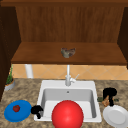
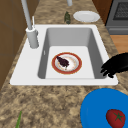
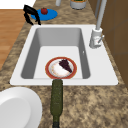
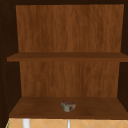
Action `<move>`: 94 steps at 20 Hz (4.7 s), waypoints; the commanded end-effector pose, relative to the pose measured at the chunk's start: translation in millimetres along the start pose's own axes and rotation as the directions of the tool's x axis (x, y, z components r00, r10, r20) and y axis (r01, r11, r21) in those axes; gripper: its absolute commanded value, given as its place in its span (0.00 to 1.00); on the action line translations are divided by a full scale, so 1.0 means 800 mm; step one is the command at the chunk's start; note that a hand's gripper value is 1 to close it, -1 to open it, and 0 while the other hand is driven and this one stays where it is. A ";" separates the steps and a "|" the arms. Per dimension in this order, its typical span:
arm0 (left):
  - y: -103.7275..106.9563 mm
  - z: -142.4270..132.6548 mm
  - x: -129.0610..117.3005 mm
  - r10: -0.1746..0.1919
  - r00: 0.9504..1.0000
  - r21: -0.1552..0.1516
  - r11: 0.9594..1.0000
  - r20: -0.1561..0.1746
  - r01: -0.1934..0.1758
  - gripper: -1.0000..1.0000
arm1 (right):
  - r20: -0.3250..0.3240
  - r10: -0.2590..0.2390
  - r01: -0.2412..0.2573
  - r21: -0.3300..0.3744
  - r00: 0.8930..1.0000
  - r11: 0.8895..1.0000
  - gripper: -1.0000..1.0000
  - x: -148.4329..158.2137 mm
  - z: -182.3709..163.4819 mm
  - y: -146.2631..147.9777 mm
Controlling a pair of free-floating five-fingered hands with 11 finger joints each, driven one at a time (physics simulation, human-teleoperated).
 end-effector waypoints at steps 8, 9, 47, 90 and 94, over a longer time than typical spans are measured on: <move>0.000 0.000 0.000 0.000 1.000 0.000 1.000 0.000 0.000 0.50 | -0.009 -0.062 0.062 -0.016 0.998 0.998 1.00 0.054 0.100 -0.063; 0.000 0.000 0.000 0.000 1.000 0.000 1.000 0.000 0.000 0.50 | -0.010 -0.062 0.061 -0.016 0.998 0.998 1.00 0.059 0.108 -0.070; 0.000 0.000 0.000 0.000 1.000 0.000 1.000 0.000 0.000 0.50 | -0.090 0.023 -0.023 0.004 0.996 1.000 1.00 0.217 0.273 -0.402; 0.000 0.000 0.000 0.000 1.000 0.000 1.000 0.000 0.000 0.50 | -0.035 0.005 -0.008 -0.068 0.999 0.998 1.00 0.145 -0.198 -0.450; 0.000 0.000 0.000 0.000 1.000 0.000 1.000 0.000 0.000 0.50 | -0.071 -0.026 0.020 -0.083 0.997 0.996 1.00 0.129 -0.235 -0.430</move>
